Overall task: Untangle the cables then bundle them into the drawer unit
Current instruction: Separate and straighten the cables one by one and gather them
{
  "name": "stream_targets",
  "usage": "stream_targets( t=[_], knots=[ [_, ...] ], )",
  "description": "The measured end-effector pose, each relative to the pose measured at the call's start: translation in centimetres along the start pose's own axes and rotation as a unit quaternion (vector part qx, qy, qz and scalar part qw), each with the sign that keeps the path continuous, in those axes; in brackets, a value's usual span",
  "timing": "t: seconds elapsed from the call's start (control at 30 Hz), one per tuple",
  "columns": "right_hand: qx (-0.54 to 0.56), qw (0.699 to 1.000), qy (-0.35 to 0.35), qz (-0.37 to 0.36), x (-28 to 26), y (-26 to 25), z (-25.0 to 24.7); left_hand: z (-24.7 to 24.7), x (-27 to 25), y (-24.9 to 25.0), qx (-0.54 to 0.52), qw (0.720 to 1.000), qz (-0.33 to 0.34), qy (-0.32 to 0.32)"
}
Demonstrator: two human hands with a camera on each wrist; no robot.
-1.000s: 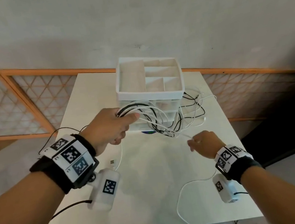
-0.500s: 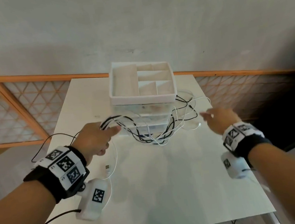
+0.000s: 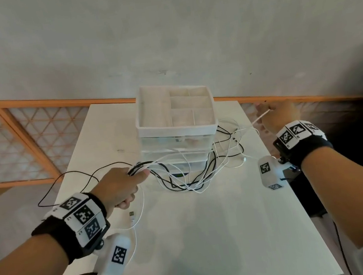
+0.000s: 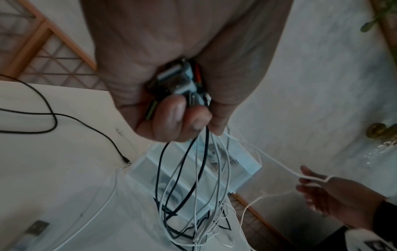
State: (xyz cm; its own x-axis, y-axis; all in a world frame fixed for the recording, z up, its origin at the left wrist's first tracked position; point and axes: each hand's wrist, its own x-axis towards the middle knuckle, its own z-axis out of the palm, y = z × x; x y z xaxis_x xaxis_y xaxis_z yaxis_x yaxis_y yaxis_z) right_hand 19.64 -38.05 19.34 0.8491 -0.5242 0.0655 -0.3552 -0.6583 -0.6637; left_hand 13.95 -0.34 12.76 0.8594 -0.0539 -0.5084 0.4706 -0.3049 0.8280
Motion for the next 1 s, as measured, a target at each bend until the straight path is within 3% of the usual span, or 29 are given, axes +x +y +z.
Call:
stream_targets(
  t=[0.17,0.27,0.37,0.43,0.5,0.6,0.67,0.77,0.87,1.0],
  knots=[
    [0.058,0.989,0.104,-0.083,0.6,-2.3,-0.8,0.8,0.3,0.9,0.016,0.999,0.029,0.001],
    [0.1,0.982,0.116,-0.113,0.4,-2.4,-0.6,1.0,0.3,1.1,0.042,0.998,0.052,0.01],
    [0.116,0.985,0.066,-0.113,-0.4,-0.8,0.9,1.1,0.4,1.0,0.048,0.996,0.068,0.011],
    [0.064,0.993,0.001,-0.098,-1.8,1.4,2.8,1.0,0.4,0.9,0.055,0.995,0.076,0.016],
    [-0.026,0.991,-0.107,-0.075,-3.8,4.6,5.3,0.7,0.6,0.6,0.067,0.994,0.082,0.018],
    [-0.156,0.939,-0.3,-0.062,-6.9,9.4,8.6,0.1,0.7,0.1,0.089,0.992,0.089,0.021],
    [-0.184,0.935,-0.299,-0.06,-7.4,9.7,8.9,-0.2,0.9,-0.2,0.114,0.988,0.096,0.032],
    [-0.085,0.966,-0.217,-0.114,-8.1,5.8,7.8,0.0,1.0,0.2,0.15,0.981,0.118,0.047],
    [0.041,0.928,-0.301,-0.214,-12.5,-1.9,7.4,1.4,0.5,1.5,0.267,0.943,0.199,0.017],
    [-0.009,0.891,-0.308,-0.334,-16.2,-4.8,11.2,1.6,-0.9,2.8,0.418,0.852,0.301,-0.099]
  ],
)
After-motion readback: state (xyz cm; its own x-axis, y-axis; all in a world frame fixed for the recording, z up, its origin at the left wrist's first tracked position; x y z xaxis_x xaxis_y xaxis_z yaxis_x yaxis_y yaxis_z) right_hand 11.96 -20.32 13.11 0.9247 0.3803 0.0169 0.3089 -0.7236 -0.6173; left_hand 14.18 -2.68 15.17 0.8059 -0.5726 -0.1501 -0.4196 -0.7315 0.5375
